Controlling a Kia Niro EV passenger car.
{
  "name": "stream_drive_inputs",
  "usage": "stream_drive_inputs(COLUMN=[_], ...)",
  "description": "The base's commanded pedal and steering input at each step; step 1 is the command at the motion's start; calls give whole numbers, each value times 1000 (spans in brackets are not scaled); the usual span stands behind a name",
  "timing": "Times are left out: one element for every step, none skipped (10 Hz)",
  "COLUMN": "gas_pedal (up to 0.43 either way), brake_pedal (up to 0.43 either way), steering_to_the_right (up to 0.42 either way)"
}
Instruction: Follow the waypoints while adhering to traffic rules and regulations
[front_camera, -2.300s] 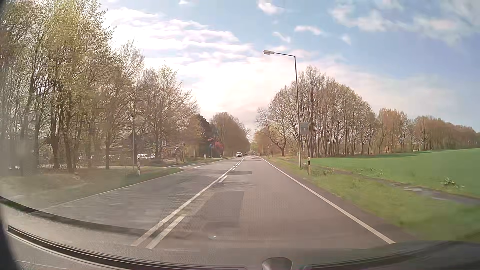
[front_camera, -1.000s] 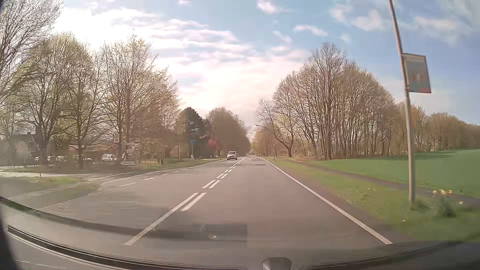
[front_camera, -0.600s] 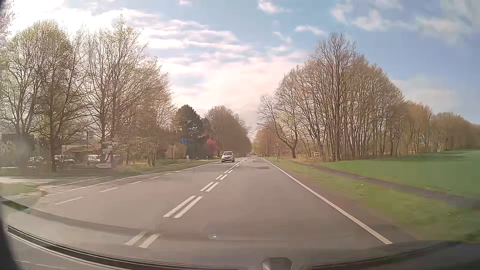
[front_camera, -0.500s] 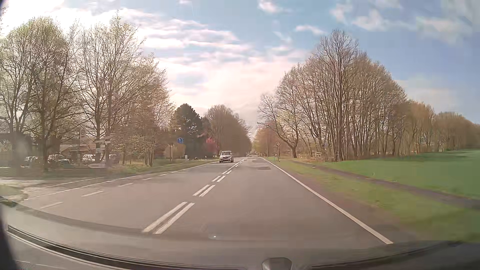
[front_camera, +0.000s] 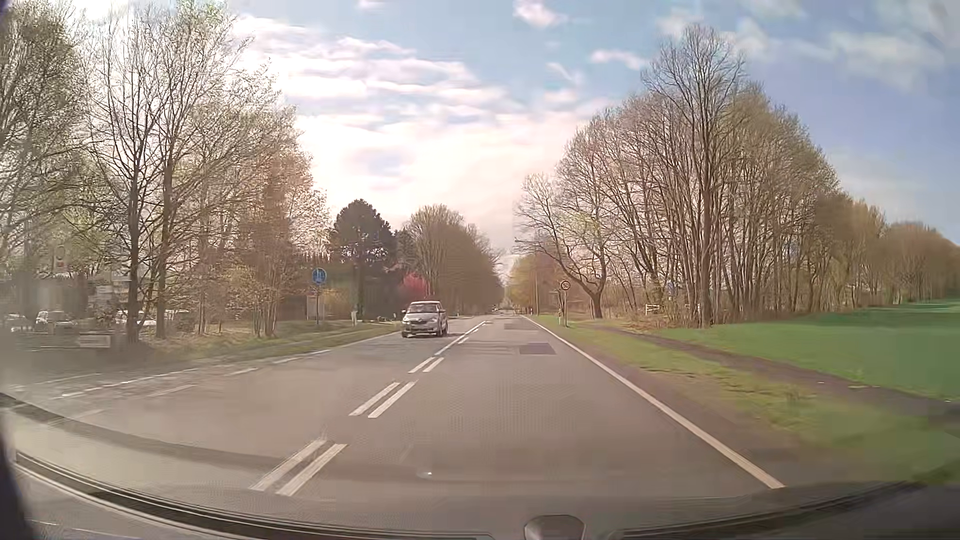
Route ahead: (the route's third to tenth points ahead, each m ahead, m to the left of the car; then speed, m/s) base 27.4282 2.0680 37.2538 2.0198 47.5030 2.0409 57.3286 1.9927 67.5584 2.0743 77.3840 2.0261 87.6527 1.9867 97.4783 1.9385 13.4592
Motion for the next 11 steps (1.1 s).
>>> stream_drive_inputs(gas_pedal=[169,169,169,169,169,169,169,169,169,169,169], brake_pedal=[0,0,0,0,0,0,0,0,0,0,0], steering_to_the_right=[-1,-1,-1,0,-1,0,-1,0,-1,-1,-1])
